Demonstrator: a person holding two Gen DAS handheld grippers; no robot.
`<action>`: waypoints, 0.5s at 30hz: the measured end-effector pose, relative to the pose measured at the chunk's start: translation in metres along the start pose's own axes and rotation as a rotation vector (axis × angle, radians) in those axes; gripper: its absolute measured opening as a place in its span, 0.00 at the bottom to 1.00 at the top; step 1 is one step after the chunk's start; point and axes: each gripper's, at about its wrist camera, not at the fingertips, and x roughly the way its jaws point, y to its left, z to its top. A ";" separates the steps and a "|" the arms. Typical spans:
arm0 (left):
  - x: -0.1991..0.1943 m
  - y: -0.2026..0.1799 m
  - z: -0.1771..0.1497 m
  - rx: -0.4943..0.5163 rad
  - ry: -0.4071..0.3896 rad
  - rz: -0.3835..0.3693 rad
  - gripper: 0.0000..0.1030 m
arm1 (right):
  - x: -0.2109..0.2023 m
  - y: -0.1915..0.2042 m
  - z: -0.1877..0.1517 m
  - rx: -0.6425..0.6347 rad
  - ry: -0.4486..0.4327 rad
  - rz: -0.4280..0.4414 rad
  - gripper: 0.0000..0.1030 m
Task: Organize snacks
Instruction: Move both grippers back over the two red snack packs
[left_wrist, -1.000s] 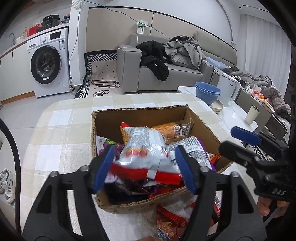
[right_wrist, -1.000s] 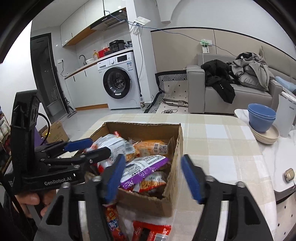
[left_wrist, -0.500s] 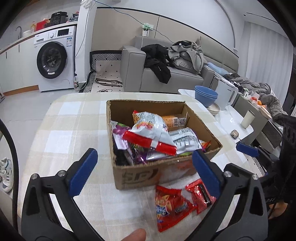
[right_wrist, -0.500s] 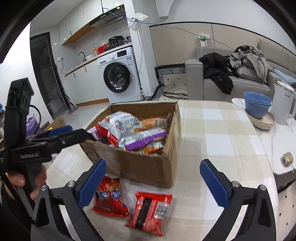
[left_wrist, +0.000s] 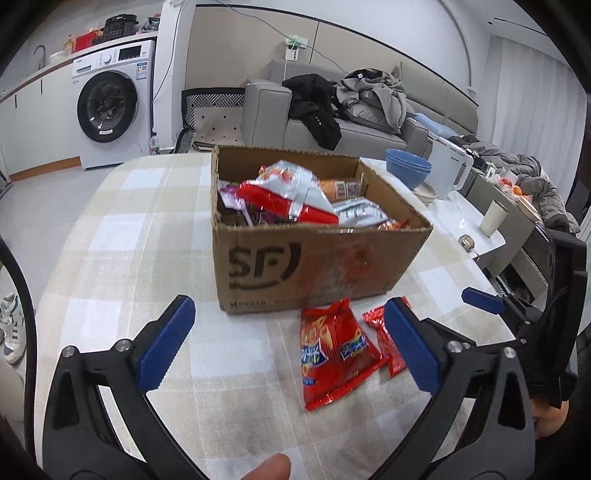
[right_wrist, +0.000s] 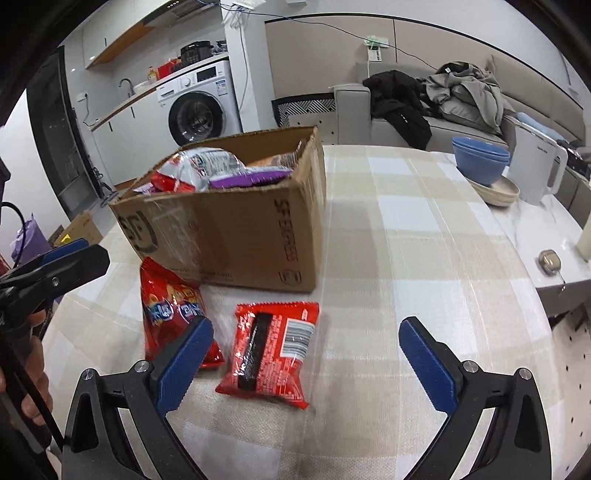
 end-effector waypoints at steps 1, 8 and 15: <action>0.001 0.000 -0.001 -0.004 0.009 0.001 0.99 | 0.003 -0.001 -0.003 0.005 0.010 -0.016 1.00; 0.015 -0.006 -0.014 -0.026 0.056 0.011 0.99 | 0.020 -0.004 -0.013 0.020 0.071 -0.004 1.00; 0.029 -0.012 -0.015 -0.027 0.071 0.018 0.99 | 0.036 -0.009 -0.016 0.036 0.129 0.027 1.00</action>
